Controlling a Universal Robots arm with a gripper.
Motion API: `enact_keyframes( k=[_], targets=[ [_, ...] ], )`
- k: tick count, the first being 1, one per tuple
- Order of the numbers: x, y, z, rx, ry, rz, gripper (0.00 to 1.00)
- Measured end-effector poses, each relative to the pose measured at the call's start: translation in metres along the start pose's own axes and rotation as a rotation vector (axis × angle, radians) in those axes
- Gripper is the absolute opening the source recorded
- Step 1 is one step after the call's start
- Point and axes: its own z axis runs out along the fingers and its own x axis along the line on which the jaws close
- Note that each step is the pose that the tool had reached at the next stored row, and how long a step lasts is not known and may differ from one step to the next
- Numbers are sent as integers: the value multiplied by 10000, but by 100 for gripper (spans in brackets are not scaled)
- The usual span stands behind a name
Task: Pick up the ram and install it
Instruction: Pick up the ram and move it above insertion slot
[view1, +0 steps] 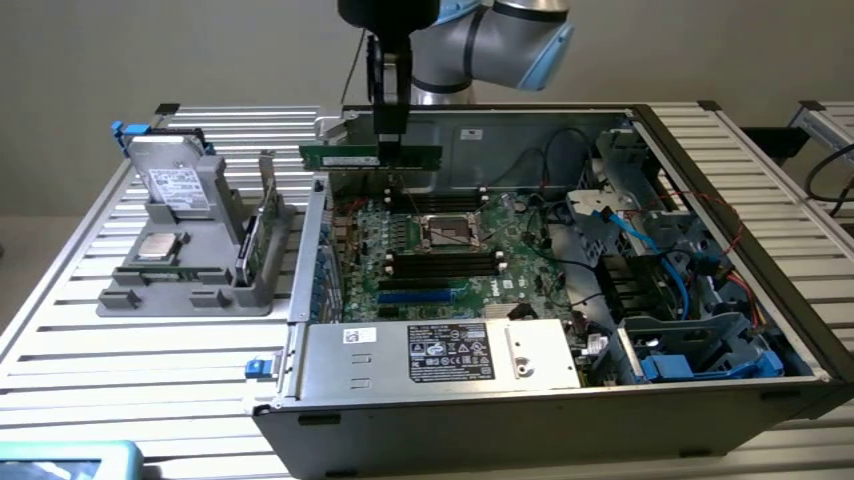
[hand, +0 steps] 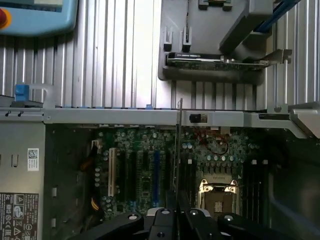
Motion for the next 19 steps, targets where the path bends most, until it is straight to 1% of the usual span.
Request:
enact_keyframes(
  k=[4,6,10,15,17,19],
  targets=[
    [0,-183,16,7,-1,0,13],
    [0,-275,25,23,0,0,13],
    [-1,-452,45,92,0,1,13],
    [-3,-671,74,161,-1,1,13],
    [-6,-737,78,178,1,1,13],
    [-7,-755,79,180,0,1,13]
  ],
)
